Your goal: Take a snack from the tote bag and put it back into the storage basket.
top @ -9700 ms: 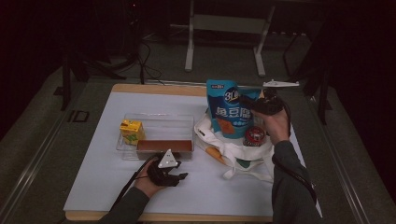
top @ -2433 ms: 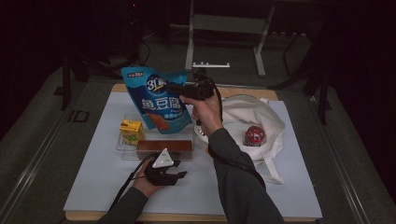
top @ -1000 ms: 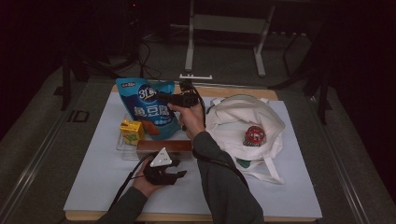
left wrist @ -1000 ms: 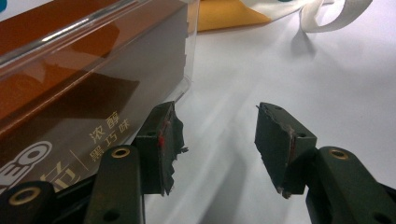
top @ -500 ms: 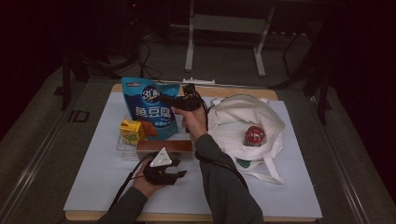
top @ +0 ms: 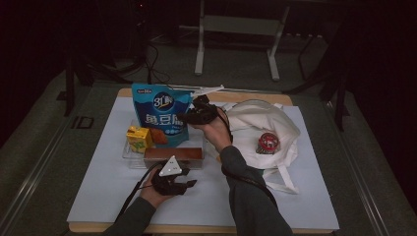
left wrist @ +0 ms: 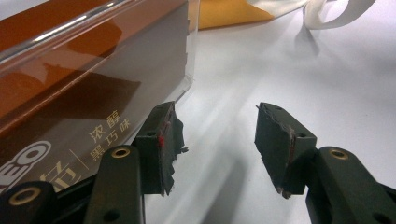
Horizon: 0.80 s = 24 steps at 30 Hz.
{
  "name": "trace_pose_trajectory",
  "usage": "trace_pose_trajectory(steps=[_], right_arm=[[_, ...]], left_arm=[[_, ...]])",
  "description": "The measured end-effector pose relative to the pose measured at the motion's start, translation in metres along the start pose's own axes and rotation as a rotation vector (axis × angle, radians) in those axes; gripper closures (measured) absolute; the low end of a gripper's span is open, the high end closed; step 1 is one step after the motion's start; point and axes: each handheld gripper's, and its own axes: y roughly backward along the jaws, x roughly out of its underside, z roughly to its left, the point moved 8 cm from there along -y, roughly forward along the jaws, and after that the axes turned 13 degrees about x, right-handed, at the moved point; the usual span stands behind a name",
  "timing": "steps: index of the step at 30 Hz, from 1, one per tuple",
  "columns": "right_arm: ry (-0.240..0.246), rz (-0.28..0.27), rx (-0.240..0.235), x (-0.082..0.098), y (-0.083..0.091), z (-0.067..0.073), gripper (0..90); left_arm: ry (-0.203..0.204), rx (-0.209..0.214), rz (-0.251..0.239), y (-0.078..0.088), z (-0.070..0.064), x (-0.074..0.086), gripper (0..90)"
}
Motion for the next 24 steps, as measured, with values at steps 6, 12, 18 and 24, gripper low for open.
trace_pose_trajectory(steps=[6, 12, 18, 24], right_arm=[[0.038, 0.035, 0.009, 0.016, 0.001, -0.001, 66.9], [0.073, 0.072, 0.018, 0.033, -0.004, -0.005, 65.6], [0.082, 0.093, 0.02, 0.035, -0.008, -0.002, 77.2], [0.067, 0.092, 0.021, 0.033, -0.012, 0.004, 79.5]], left_arm=[[-0.002, -0.003, 0.003, 0.0, 0.0, 0.0, 48.3], [-0.001, -0.006, 0.006, 0.0, 0.0, 0.0, 48.4], [-0.004, -0.007, 0.011, -0.001, 0.0, 0.0, 48.4], [-0.007, -0.007, 0.016, -0.001, 0.0, 0.001, 48.5]])
